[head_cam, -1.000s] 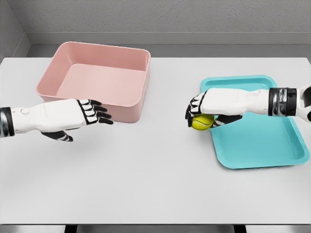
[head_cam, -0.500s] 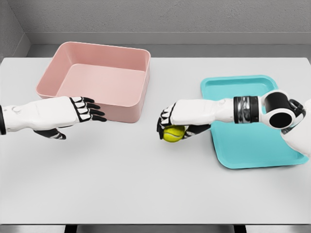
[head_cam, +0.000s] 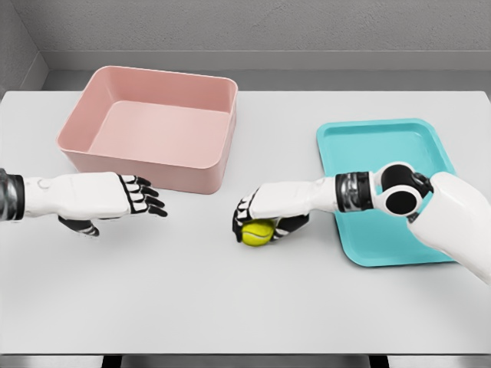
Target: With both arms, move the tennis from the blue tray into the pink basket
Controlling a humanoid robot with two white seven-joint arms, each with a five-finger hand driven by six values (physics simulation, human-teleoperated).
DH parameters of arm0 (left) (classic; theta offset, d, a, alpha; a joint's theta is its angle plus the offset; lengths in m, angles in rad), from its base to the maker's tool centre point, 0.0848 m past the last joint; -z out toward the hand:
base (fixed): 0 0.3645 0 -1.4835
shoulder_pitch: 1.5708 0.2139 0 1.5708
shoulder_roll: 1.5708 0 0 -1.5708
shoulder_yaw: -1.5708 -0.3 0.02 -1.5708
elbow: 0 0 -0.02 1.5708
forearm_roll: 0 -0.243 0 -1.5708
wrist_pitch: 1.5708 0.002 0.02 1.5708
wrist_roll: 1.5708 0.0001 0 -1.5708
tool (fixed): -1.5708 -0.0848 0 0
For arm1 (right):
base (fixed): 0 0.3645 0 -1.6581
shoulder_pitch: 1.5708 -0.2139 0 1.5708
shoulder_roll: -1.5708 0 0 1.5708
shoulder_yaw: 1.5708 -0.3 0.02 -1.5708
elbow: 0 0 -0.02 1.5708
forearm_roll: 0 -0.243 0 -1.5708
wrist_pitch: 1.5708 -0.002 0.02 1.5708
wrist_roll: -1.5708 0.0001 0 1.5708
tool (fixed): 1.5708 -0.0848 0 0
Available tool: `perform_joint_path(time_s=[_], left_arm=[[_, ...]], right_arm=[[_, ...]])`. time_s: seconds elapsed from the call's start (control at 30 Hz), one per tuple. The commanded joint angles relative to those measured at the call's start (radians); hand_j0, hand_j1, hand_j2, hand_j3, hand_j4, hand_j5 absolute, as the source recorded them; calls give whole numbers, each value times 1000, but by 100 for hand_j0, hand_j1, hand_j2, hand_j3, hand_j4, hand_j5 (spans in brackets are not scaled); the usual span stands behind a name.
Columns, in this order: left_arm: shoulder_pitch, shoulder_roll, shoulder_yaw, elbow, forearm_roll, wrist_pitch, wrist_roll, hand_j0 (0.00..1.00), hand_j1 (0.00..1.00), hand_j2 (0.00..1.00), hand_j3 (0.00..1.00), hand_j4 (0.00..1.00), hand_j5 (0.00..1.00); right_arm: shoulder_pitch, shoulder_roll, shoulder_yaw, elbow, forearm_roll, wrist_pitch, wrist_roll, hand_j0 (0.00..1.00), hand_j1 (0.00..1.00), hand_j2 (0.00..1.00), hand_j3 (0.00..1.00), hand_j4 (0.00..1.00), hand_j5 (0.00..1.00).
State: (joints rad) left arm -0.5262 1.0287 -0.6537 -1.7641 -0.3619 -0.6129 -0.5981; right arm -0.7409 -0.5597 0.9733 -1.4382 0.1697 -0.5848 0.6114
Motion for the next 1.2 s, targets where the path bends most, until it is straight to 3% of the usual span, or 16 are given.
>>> perform_joint_path(time_s=[0.0,0.37,0.47,0.5,0.53,0.9,1.03,1.1,1.17], left_arm=[[0,-4,0,0,6,2,-13,100,100,100,100,100,100],[9,-27,-1,0,15,2,-13,100,100,100,100,100,100],[14,-25,-32,0,70,2,-13,100,100,100,100,100,100],[15,-24,-41,0,77,2,-13,100,100,100,100,100,100],[15,-24,-46,0,95,2,-13,100,100,100,100,100,100],[9,-27,-58,2,107,2,-13,100,100,100,100,100,100],[0,-44,-58,0,109,2,-13,100,100,100,100,100,100],[0,-71,-60,0,109,2,-13,100,100,100,100,100,100],[-12,-94,-60,2,109,2,-13,100,100,100,100,100,100]], right_arm=[[-2,11,7,7,-4,3,0,55,55,55,55,55,55],[-6,24,7,41,-1,2,0,58,58,58,58,58,58],[-6,24,7,42,-1,8,0,76,76,76,76,76,76],[-6,24,7,42,-1,20,0,93,93,93,93,93,93],[-6,24,7,41,-1,40,0,100,100,100,100,100,100],[-32,9,-1,28,-3,29,0,100,100,100,100,100,100],[-60,-75,-16,16,-7,-24,-2,100,100,100,100,100,100],[-58,-172,-62,-33,-9,-26,-5,100,100,100,100,100,100],[-57,-262,-134,-33,-9,-26,-5,100,100,100,100,100,100]])
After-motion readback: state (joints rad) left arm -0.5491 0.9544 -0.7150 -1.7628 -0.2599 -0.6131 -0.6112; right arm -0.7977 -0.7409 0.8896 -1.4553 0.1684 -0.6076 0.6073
